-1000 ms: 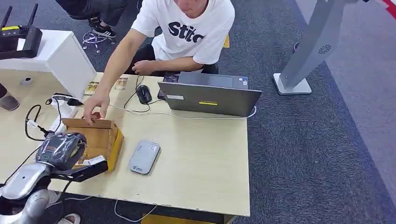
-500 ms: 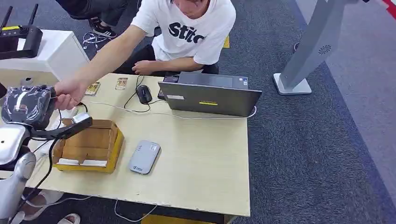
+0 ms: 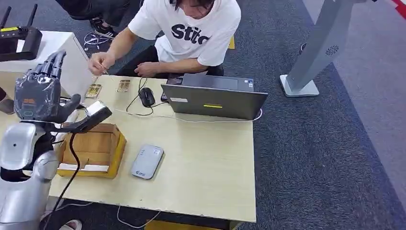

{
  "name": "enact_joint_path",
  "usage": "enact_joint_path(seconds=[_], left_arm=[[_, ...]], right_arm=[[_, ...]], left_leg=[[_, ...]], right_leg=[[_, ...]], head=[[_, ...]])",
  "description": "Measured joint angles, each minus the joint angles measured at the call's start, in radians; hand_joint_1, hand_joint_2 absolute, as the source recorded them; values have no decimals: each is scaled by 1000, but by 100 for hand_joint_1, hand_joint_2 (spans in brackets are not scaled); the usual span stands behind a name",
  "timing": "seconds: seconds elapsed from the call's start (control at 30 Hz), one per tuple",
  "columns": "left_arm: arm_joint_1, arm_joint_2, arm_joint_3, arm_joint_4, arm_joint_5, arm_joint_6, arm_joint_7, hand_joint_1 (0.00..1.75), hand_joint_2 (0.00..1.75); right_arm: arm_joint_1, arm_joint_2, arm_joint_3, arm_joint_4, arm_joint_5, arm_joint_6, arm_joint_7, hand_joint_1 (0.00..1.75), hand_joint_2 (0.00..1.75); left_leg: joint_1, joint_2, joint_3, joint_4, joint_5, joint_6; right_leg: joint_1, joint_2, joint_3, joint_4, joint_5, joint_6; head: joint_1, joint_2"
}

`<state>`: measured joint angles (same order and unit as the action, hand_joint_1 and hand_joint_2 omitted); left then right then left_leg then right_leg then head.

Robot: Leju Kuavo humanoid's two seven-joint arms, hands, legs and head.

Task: Pass the card to the sensor for recognition and then transmit it.

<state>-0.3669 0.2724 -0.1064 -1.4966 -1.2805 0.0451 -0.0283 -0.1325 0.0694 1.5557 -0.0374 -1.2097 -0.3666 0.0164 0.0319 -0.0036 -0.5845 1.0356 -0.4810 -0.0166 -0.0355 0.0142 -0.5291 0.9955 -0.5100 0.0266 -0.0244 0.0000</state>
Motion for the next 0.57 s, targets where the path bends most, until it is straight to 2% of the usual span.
enact_joint_path(seconds=[0.1,0.17,0.3,0.33,0.47,0.53,0.57], left_arm=[[117,-31,60,-112,84,56,-51,0,175],[220,-63,109,-195,78,120,-90,0,175],[419,-165,229,-317,175,199,-187,0,175],[463,-207,257,-338,204,210,-214,0,175],[566,-356,417,-372,276,196,-316,0,175],[588,-433,522,-367,339,128,-351,0,175],[597,-463,568,-359,367,116,-355,0,175]], right_arm=[[6,1,0,0,-18,0,8,0,175],[11,3,0,0,-30,-2,15,0,175],[19,13,0,1,-73,-18,13,0,175],[20,16,0,1,-83,-20,10,0,175],[23,25,0,8,-110,-34,2,0,175],[24,29,0,11,-126,-39,-11,0,175],[24,32,0,12,-132,-41,-19,0,175]], left_leg=[[0,0,0,-1,-1,0],[0,2,0,-1,-2,1],[-1,2,0,-1,-3,1],[-1,2,0,-1,-3,1],[-1,1,0,-1,-3,2],[-1,1,0,-1,-3,2],[-1,1,0,-1,-3,2]], right_leg=[[0,1,0,0,-1,0],[0,2,-1,0,-1,0],[0,2,-1,-1,-3,1],[0,2,-1,-1,-3,1],[0,0,0,-2,-3,2],[0,-1,1,-2,-3,2],[0,0,1,-2,-3,2]], head=[[0,0],[0,0],[0,0],[1,0],[1,0],[1,0],[1,0]])
